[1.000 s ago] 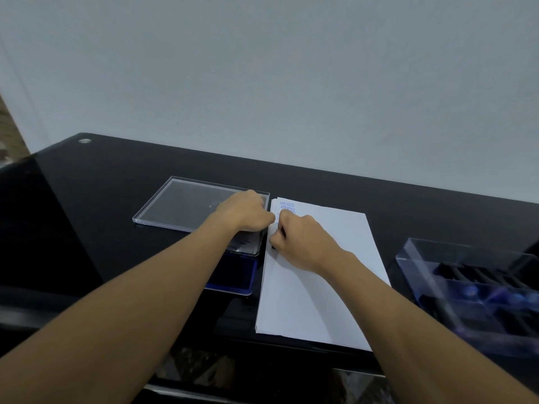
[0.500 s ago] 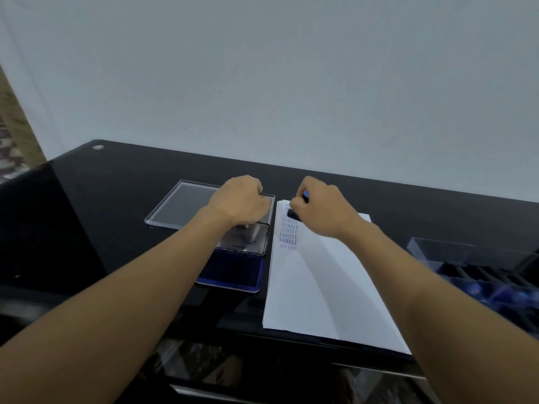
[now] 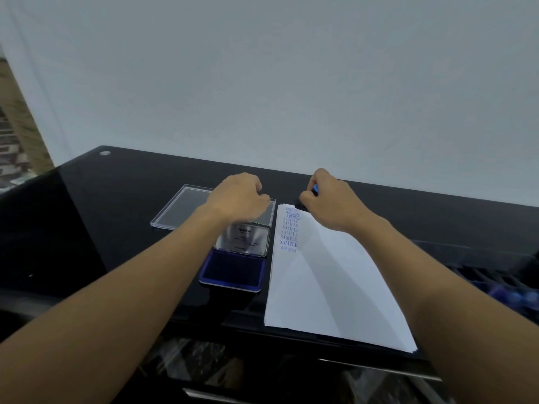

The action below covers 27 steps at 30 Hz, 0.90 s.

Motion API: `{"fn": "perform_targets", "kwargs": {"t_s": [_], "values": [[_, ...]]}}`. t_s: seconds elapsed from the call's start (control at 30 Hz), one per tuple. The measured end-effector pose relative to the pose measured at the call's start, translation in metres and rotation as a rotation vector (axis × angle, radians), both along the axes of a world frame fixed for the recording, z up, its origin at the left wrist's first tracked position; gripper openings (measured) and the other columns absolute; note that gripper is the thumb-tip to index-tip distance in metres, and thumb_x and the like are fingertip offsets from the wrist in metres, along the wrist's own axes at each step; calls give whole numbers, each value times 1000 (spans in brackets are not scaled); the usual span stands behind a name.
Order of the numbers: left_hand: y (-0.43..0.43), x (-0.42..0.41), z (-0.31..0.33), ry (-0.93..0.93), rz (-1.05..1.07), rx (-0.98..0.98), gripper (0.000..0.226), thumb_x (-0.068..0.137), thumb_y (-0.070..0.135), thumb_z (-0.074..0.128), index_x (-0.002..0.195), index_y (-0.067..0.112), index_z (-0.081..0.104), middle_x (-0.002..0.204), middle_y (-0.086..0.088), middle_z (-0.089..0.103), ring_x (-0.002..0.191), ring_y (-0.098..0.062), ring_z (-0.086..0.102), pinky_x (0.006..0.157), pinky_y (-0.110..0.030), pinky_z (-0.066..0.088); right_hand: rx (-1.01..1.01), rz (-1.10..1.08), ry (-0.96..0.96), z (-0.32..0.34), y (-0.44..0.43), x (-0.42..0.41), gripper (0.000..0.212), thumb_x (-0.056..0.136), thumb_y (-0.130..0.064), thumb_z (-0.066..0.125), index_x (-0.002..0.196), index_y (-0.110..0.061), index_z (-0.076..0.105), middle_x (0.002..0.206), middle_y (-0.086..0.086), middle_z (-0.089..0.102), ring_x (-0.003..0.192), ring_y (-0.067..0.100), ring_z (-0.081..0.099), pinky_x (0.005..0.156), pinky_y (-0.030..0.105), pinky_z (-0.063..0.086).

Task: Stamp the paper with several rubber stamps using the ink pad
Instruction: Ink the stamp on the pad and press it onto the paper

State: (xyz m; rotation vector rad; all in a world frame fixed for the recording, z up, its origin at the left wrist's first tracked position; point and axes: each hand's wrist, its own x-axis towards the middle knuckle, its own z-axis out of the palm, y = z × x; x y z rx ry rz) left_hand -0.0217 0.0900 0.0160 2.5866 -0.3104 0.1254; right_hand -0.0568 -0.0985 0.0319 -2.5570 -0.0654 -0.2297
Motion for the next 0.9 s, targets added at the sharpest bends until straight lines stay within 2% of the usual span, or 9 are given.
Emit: {"fn": "perform_targets", "kwargs": {"t_s": [0.2, 0.37, 0.53, 0.67, 0.8, 0.9], "values": [[4, -3, 2, -4, -2, -9, 33, 99, 30, 53, 126, 14, 62, 122, 0, 64, 109, -20, 59, 90, -33, 46, -16, 13, -11, 1, -2, -3, 8, 96, -23, 48, 94, -15, 48, 87, 3, 58, 68, 15, 50, 57, 28, 39], [13, -7, 0, 10, 9, -22, 37, 100, 31, 51, 133, 15, 58, 131, -1, 62, 117, -20, 57, 96, -34, 46, -20, 20, -35, 2, -1, -5, 5, 93, -21, 52, 91, -16, 53, 90, 0, 60, 70, 14, 52, 56, 26, 39], [30, -17, -6, 23, 49, -43, 39, 100, 31, 51, 136, 18, 57, 142, 2, 54, 125, -18, 52, 98, -32, 42, 11, 7, -36, 0, 9, -11, 12, 92, -21, 54, 97, -10, 57, 88, -2, 61, 68, 12, 51, 54, 24, 40], [48, -27, -23, 30, 78, -74, 40, 99, 34, 54, 135, 18, 57, 141, 0, 55, 123, -18, 52, 99, -33, 42, -34, 40, -21, -10, 28, -15, 17, 92, -22, 54, 97, -6, 57, 89, 6, 63, 65, 14, 49, 51, 24, 38], [68, -38, -40, -4, 93, -80, 46, 98, 34, 55, 140, 15, 53, 144, -4, 51, 131, -21, 48, 107, -36, 40, -20, 107, 48, -21, 50, -20, 19, 94, -25, 50, 97, -7, 52, 92, 9, 61, 67, 20, 50, 55, 29, 42], [80, -47, -50, -2, 117, -119, 48, 98, 33, 56, 142, 15, 51, 148, -2, 48, 138, -21, 40, 115, -41, 35, -41, 191, 80, -27, 64, -26, 13, 94, -24, 51, 91, -12, 51, 88, 6, 62, 68, 17, 52, 56, 27, 42]]}}
